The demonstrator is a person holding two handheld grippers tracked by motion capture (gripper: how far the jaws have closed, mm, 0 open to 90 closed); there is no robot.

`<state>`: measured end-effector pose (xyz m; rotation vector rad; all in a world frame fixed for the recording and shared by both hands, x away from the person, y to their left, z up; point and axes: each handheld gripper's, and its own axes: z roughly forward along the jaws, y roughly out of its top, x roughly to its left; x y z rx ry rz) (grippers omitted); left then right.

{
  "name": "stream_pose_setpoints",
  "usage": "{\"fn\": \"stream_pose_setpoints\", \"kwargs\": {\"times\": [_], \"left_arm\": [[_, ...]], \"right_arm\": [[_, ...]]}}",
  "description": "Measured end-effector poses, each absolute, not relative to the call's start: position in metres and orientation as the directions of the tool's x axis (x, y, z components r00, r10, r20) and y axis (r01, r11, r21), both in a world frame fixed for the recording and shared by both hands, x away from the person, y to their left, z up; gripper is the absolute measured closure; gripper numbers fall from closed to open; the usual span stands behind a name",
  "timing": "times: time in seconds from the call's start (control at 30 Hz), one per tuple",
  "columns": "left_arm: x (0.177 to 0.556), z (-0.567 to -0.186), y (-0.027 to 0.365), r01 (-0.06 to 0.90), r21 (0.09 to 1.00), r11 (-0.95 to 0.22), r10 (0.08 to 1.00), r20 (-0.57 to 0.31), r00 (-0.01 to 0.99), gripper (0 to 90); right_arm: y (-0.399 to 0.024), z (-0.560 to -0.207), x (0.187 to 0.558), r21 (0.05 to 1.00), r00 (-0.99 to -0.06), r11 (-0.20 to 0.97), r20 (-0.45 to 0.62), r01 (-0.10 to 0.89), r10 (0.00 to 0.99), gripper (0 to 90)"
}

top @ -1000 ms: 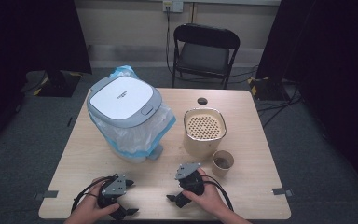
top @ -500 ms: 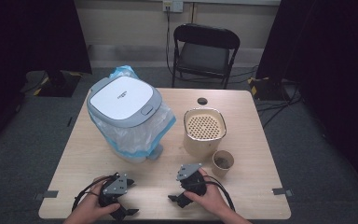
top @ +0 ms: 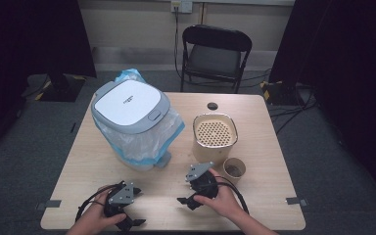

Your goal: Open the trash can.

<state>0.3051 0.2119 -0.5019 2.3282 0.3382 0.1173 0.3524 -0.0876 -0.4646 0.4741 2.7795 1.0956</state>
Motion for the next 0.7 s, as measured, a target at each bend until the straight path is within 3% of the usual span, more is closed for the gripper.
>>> {"fn": "stream_pose_setpoints", "kwargs": {"times": [0.7], "left_arm": [[0.305,-0.502,0.212,0.206,0.711,-0.672,0.278,-0.016,0.960,0.0]], "right_arm": [[-0.074,-0.416,0.364,0.673,-0.970,0.718,-0.007,0.174,0.242,15.5]]}}
